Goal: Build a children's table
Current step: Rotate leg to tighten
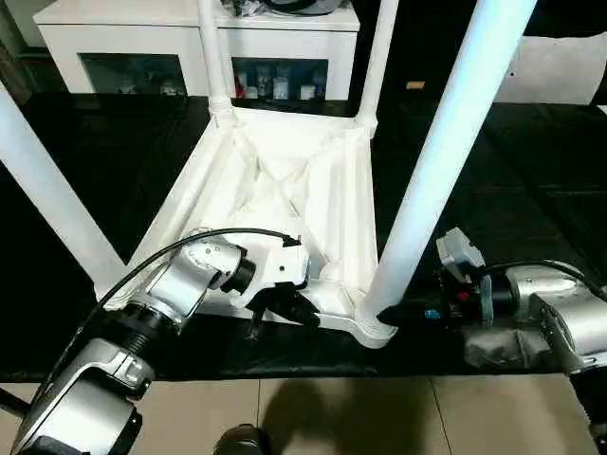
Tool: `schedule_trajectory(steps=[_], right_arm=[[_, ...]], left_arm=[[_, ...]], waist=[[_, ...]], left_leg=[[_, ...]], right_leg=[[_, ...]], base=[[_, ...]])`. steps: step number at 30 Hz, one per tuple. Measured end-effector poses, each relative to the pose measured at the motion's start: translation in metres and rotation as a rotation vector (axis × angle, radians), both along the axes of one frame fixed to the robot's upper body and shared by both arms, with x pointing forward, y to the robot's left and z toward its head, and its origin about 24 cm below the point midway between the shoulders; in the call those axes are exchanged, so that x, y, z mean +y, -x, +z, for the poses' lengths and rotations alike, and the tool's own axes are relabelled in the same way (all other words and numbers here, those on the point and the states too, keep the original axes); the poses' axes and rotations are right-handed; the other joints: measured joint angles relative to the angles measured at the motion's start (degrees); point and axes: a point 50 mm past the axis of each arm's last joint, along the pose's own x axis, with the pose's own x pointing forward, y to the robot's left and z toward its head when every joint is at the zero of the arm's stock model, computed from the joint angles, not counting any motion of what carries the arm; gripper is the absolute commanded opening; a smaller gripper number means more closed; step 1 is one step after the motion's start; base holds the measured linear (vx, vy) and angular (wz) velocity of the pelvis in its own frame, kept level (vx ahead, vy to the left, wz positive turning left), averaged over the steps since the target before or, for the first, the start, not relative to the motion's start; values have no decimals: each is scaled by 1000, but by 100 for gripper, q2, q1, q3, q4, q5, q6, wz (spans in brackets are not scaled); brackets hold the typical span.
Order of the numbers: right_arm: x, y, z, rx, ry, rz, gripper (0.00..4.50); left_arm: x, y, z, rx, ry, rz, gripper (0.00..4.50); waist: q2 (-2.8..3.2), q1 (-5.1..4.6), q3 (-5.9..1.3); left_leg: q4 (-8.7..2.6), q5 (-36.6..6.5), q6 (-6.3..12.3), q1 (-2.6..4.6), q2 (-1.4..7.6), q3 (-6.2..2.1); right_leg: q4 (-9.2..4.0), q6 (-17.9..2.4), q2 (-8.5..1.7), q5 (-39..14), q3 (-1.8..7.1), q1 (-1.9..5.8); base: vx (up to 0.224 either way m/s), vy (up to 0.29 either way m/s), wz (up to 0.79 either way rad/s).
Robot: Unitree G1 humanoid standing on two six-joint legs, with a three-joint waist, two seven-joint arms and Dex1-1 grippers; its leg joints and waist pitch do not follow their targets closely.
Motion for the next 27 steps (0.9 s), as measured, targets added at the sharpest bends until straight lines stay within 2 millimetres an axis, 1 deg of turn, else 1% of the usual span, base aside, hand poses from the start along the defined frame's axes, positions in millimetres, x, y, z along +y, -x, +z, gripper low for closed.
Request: schedule_trajectory(steps=[4, 6, 7, 8, 9, 10, 11, 14, 15, 16, 17, 18, 20, 22, 23, 26, 27], right_arm=[[1, 1, -4, 11, -31, -77, 195], [3, -2, -6, 9, -40, -159, 195], [5, -6, -7, -3, -40, -226, 195], [11, -15, -9, -23, -38, -336, 195], [13, -21, -9, -32, -33, -397, 195], [14, -24, -9, -35, -30, -457, 195], [14, -30, -10, -32, -28, -541, 194], [21, -45, -9, -21, -28, -732, 194], [23, -50, -10, -16, -36, -788, 194], [27, -55, -11, -16, -44, -841, 228], [31, -60, -11, -25, -49, -892, 249], [31, -61, -10, -28, -53, -905, 249], [34, -65, -11, -24, -69, -945, 282], [36, -66, -10, -19, -78, -961, 291], [36, -66, -10, -23, -79, -960, 309], [37, -66, -9, -35, -83, -944, 323], [34, -64, -8, -44, -78, -935, 344]], left_arm=[[-2, -2, -1, 15, 12, 60, 0], [-3, -6, -2, 12, 25, 131, 0], [-5, -8, -2, 6, 30, 188, 0], [-7, -13, -4, -9, 37, 277, 0], [-11, -16, -4, -16, 41, 318, 0], [-16, -17, -5, -18, 48, 354, 0], [-23, -18, -6, -14, 61, 402, 0], [-40, -23, -9, -2, 88, 526, 0], [-45, -25, -9, 0, 93, 565, 0], [-50, -27, -9, -2, 99, 611, 0], [-56, -30, -9, -9, 102, 651, 0], [-57, -31, -9, -10, 104, 661, 0], [-63, -31, -9, -11, 112, 676, 0], [-64, -31, -8, -18, 110, 676, 0], [-64, -31, -8, -28, 108, 671, 0], [-64, -31, -7, -40, 107, 663, 0], [-64, -32, -6, -45, 110, 656, 0]], waist=[[1, -5, -1], [0, -63, -1], [-1, -117, -1], [-1, -208, -1], [-2, -294, 0], [-3, -353, 0], [-11, -445, 3], [-23, -632, 10], [-20, -662, 9], [-20, -684, 9], [-18, -709, 10], [-18, -714, 10], [-14, -712, 11], [-13, -707, 11], [-13, -696, 11], [-13, -663, 11], [-13, -639, 11]], left_leg=[[3, 0, 0, 1, -1, 0], [4, 0, 0, 5, 0, 0], [4, 0, 0, 9, 0, -1], [7, 1, -1, 8, 0, -1], [6, 0, -1, 5, -2, -1], [8, 1, -1, 7, -3, -3], [10, 0, -1, 9, -4, -5], [13, 0, -1, 2, -8, -17], [13, 0, -1, 8, -8, -24], [13, 0, -1, 6, -8, -28], [9, 0, -1, 3, -9, -29], [6, 0, -1, 3, -9, -29], [3, 0, -1, 3, -8, -35], [2, 0, -1, 1, -8, -35], [2, 0, -1, 1, -8, -34], [0, -2, 0, 1, -9, -33], [-5, -3, 0, 0, -10, -33]], right_leg=[[1, 1, 0, -1, 3, 0], [0, 10, 0, -6, 2, -1], [0, 16, 0, -9, 2, -1], [1, 21, 0, -13, 3, -10], [-7, 25, -5, -15, -1, -21], [-15, 27, -9, -17, -9, -25], [-23, 30, -9, -19, -10, -28], [-34, 30, -14, -18, -22, -61], [-35, 30, -13, -18, -26, -62], [-33, 30, -12, -18, -29, -68], [-34, 30, -12, -18, -31, -76], [-34, 30, -12, -18, -33, -76], [-35, 28, -8, -16, -36, -74], [-35, 19, -6, -9, -32, -71], [-35, 8, -5, -1, -30, -69], [-35, -16, -5, 23, -29, -68], [-35, -36, -5, 37, -30, -68]], base=[[0, 0, 0], [0, 0, 0], [0, 0, 0], [0, 0, 0], [0, 0, 0], [0, 0, 0], [0, 0, 0], [0, 0, 0], [0, 0, 0], [0, 0, 0], [0, 0, 0], [0, 0, 0], [0, 0, 0], [0, 0, 0], [0, 0, 0], [0, 0, 0], [0, 0, 0]])
